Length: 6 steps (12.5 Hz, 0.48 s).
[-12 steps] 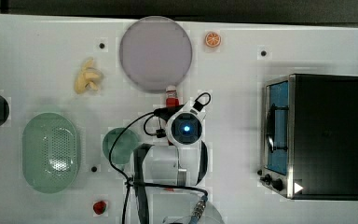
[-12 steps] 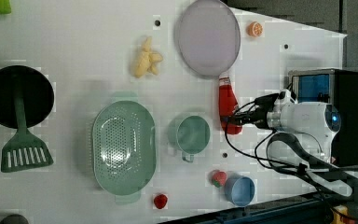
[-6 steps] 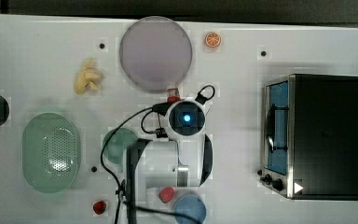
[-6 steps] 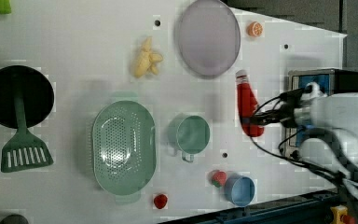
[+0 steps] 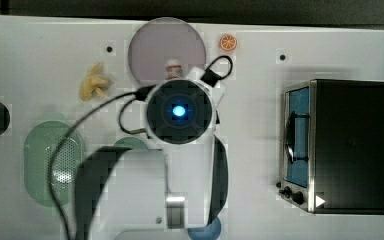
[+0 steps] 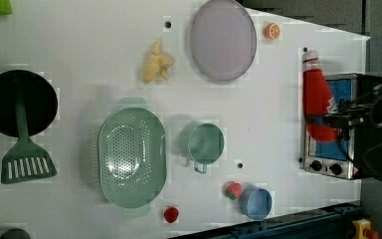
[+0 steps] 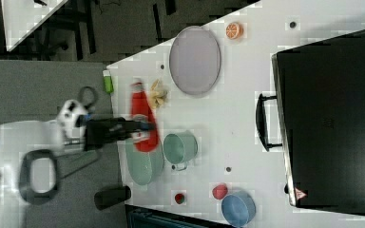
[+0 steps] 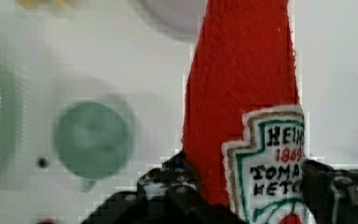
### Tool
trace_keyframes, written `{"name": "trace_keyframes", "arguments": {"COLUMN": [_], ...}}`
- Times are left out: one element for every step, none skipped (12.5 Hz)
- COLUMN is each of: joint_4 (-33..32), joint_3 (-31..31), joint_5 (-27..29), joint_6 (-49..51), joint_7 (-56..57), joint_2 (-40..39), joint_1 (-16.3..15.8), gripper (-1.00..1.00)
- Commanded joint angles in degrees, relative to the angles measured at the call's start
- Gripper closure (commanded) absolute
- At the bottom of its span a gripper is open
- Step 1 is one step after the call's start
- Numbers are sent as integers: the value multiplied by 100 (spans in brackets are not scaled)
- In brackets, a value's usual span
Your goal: Pick Ketchup from the table and place it in strainer.
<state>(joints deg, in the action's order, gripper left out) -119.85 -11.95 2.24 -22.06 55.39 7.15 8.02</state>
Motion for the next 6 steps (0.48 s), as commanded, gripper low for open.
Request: {"name": "trace_keyframes", "arguments": {"joint_4": [229, 243, 242, 239, 237, 235], "joint_3": [-675, -897, -1133, -1386, -1652, -1915], "joint_5": [134, 146, 154, 169, 178, 179], "joint_6": [348, 337, 337, 324, 278, 196], "joint_7": [-804, -1177, -1634, -2136, -2630, -3102], "joint_2": [-306, -308, -318, -352, -409, -491], "joint_1": [-252, -299, -346, -392, -435, -474], "gripper": [-20, -20, -20, -20, -20, -20]}}
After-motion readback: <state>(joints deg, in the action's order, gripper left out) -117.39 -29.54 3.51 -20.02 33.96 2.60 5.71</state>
